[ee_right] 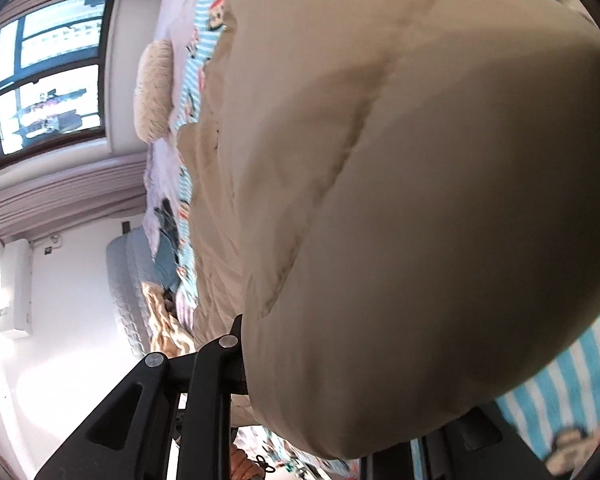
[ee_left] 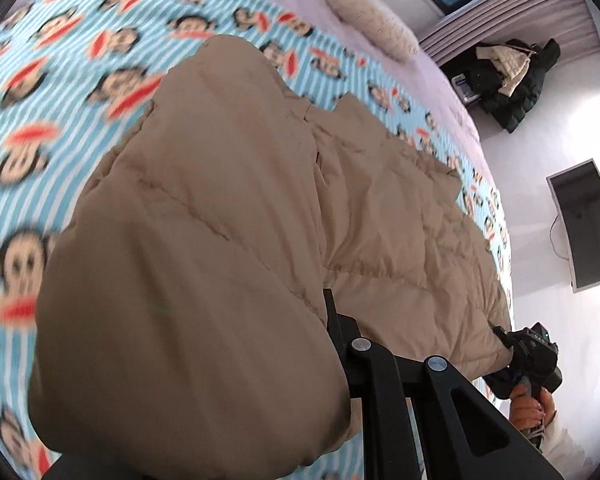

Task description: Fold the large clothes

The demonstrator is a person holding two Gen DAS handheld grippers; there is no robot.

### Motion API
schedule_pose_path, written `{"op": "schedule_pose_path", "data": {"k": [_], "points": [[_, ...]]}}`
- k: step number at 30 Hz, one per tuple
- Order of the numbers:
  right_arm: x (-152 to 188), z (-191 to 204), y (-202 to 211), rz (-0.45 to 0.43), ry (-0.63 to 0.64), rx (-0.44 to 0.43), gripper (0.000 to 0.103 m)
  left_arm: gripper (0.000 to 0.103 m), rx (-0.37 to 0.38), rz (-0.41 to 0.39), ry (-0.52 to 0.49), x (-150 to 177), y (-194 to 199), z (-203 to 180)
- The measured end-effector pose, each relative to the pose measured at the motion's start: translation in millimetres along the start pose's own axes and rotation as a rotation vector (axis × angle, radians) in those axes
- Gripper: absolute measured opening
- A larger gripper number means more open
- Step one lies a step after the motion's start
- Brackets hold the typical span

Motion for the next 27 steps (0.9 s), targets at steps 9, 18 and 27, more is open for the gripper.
{"op": "schedule_pose_path", "data": {"k": [9,18,27], "points": [[0.9,-30.9,-2.5,0.056,-0.081,0.005,0.031,0.034,-0.147,0.031,0.076,48.4,-20.8,26.5],[4.5,-21.1,19.3,0.103,-0.022,0.130,0.045,0.051,-0.337,-0.003,0.097,66.3,1.3,24.8],[19.1,-2.8,52.7,0.083,0.145,0.321,0.049,0.051,-0.458,-0.002,0.066,82.4,35.7,23.6]]}}
Point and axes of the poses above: each gripper's, at about its wrist camera, not at the fingertips, and y roughly against the way its jaws point, z to its left, x to its underside, the point moved 5 cm from there along -y, roughly the way its jaws point, and after that the axes turned 6 degrees about z, right-handed, at the moved point
